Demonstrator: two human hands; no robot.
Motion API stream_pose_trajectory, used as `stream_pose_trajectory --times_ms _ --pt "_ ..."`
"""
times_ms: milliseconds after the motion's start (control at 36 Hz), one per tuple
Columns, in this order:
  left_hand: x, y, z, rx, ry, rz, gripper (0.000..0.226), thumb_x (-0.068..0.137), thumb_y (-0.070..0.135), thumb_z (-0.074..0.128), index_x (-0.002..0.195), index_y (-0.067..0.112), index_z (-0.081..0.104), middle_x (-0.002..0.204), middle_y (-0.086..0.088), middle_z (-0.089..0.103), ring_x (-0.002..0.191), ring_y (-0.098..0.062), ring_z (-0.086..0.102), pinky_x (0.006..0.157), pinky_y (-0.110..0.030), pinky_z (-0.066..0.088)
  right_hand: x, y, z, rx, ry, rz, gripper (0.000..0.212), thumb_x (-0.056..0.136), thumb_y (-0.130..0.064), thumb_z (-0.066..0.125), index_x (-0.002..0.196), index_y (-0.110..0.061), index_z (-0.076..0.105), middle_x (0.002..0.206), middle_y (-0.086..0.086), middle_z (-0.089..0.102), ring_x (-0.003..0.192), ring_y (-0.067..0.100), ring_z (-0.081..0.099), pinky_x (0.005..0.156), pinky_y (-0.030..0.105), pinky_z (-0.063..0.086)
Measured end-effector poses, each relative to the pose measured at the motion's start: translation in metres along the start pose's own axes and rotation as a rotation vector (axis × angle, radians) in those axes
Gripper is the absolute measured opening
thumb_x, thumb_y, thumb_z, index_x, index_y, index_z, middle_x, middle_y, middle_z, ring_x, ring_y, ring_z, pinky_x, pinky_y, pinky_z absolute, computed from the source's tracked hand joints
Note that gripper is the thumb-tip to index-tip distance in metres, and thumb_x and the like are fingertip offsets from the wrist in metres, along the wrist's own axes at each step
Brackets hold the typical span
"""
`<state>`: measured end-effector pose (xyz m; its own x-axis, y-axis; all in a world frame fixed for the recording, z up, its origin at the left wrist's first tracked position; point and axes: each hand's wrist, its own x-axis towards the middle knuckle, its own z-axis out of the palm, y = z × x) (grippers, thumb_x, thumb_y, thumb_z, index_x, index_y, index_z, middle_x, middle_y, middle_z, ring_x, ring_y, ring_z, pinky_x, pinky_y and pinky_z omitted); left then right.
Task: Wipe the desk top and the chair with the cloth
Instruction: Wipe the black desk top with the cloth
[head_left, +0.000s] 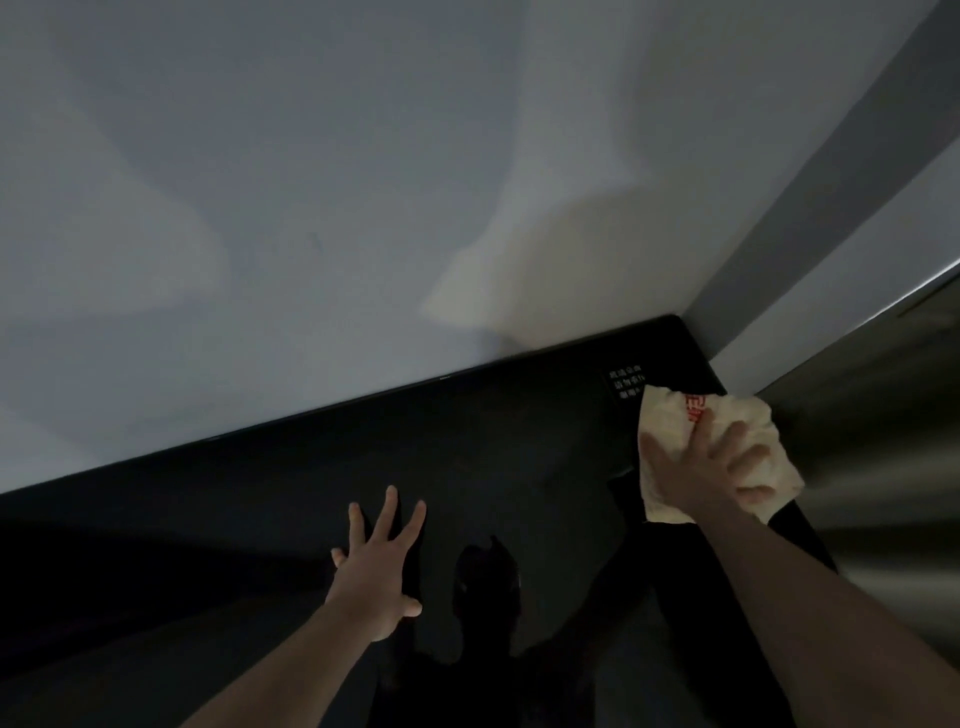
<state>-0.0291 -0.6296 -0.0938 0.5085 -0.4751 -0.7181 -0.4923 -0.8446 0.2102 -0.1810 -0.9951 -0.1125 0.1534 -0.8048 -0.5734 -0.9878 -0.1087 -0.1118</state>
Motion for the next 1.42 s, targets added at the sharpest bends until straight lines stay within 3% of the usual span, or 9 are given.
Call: stream_pose_trajectory --times_ms 250,361,500,833,972,1056,1222,1417 --pt "-0.007 -0.003 -0.008 -0.015 -0.028 0.039 0.117 0.085 0.033 0.08 0.159 0.042 -0.011 0.162 0.009 -0.034 0.148 -0.039 -0.03 0.119 -0.068 0.008 -0.072 -0.018 0.041 -0.036 -0.07 -0.039 0.093 0.091 -0.084 0.023 0.151 -0.041 -0.033 0.164 0.003 -0.035 0.15 0.04 -0.029 0.116 0.071 -0.01" --pt "-0.021 -0.029 -0.012 -0.035 -0.032 0.119 0.108 0.086 0.037 0.078 0.162 0.037 0.002 0.167 0.013 -0.02 0.153 -0.03 -0.021 0.124 -0.057 0.014 -0.116 -0.034 0.07 -0.085 -0.098 -0.073 0.095 0.089 -0.084 0.019 0.153 -0.037 -0.033 0.164 0.004 -0.034 0.15 0.039 -0.029 0.118 0.071 -0.007" --pt "-0.056 -0.092 0.0 -0.041 0.06 0.112 0.101 0.088 0.04 0.075 0.162 0.037 0.006 0.168 0.013 -0.015 0.156 -0.026 -0.013 0.126 -0.047 0.016 -0.184 -0.061 0.112 -0.162 -0.173 -0.132 0.1 0.089 -0.085 0.019 0.151 -0.03 -0.037 0.161 0.009 -0.039 0.147 0.044 -0.033 0.117 0.073 -0.006" --pt "-0.142 -0.274 0.01 0.027 0.016 -0.134 0.107 0.087 0.041 0.075 0.162 0.031 0.0 0.168 0.001 -0.02 0.155 -0.036 -0.01 0.126 -0.053 0.017 -0.342 -0.103 0.206 -0.273 -0.263 -0.228 0.101 0.091 -0.084 0.021 0.151 -0.027 -0.037 0.162 0.012 -0.037 0.148 0.046 -0.032 0.118 0.073 -0.001" --pt "-0.159 -0.318 0.021 0.04 -0.008 -0.207 0.116 0.085 0.039 0.078 0.161 0.032 -0.01 0.166 -0.001 -0.026 0.154 -0.04 -0.012 0.123 -0.058 0.02 -0.346 -0.1 0.212 -0.226 -0.296 -0.233 0.105 0.088 -0.087 0.023 0.152 -0.029 -0.036 0.159 0.01 -0.043 0.144 0.042 -0.04 0.117 0.071 -0.012" --pt "-0.157 -0.324 0.025 0.031 -0.03 -0.212 0.122 0.084 0.038 0.079 0.159 0.034 -0.016 0.165 -0.002 -0.029 0.154 -0.041 -0.012 0.122 -0.059 0.023 -0.34 -0.104 0.215 -0.203 -0.304 -0.194 0.107 0.086 -0.089 0.024 0.144 -0.031 -0.044 0.156 0.006 -0.049 0.141 0.04 -0.045 0.115 0.07 -0.016" --pt "-0.147 -0.319 0.037 -0.009 0.006 -0.226 0.127 0.083 0.034 0.081 0.157 0.032 -0.023 0.161 -0.003 -0.038 0.152 -0.043 -0.017 0.12 -0.055 0.032 -0.324 -0.12 0.21 -0.161 -0.306 -0.145 0.111 0.086 -0.088 0.03 0.141 -0.031 -0.049 0.151 0.006 -0.054 0.144 0.042 -0.041 0.115 0.072 -0.011" --pt "-0.143 -0.323 0.041 -0.016 0.032 -0.209 0.126 0.084 0.034 0.08 0.155 0.034 -0.025 0.159 0.0 -0.041 0.151 -0.043 -0.021 0.12 -0.054 0.031 -0.294 -0.14 0.195 -0.155 -0.261 -0.158 0.11 0.084 -0.089 0.029 0.143 -0.034 -0.047 0.154 0.006 -0.05 0.144 0.042 -0.039 0.114 0.072 -0.014"
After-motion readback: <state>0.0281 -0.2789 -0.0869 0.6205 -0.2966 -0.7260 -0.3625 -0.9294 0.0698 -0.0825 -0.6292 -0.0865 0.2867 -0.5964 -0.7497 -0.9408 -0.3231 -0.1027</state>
